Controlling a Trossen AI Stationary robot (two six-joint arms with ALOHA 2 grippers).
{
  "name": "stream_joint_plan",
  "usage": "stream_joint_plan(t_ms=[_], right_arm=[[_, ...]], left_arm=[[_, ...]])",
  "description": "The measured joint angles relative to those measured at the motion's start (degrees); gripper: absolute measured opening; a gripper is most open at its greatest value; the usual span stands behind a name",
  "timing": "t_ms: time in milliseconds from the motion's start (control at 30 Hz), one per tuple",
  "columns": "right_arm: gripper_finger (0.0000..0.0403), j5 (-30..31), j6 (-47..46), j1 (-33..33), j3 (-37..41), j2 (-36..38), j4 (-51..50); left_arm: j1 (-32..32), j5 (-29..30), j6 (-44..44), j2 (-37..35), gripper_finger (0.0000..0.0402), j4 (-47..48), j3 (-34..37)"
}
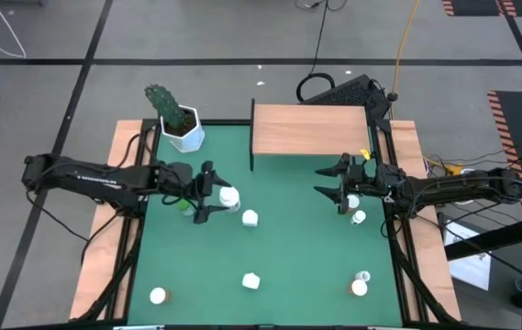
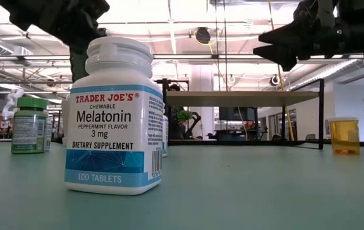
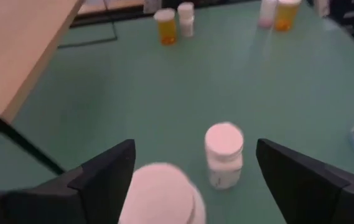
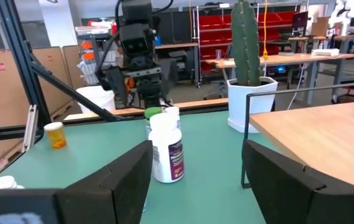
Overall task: Pick and place medicine bottles onto shelf by color
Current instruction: Put the purple pill bottle on the shelf
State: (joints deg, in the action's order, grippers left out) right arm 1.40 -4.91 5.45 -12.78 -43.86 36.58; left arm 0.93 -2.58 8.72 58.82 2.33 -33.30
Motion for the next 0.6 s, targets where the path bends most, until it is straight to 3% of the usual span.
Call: stream_joint_plan(t_ms=[233, 600], right_arm=[[0.0243, 0.25, -0.26, 0.02, 0.0, 0.0, 0.93], [0.0243, 0.15, -0.45, 0.04, 0.0, 0.0, 1.32]], left_arm=[[0.0, 7.39, -0.87, 0.11, 0.0364, 4.22, 0.08], [0.43, 7.6, -1.8, 8.35, 0.0328, 3.14, 0.09]])
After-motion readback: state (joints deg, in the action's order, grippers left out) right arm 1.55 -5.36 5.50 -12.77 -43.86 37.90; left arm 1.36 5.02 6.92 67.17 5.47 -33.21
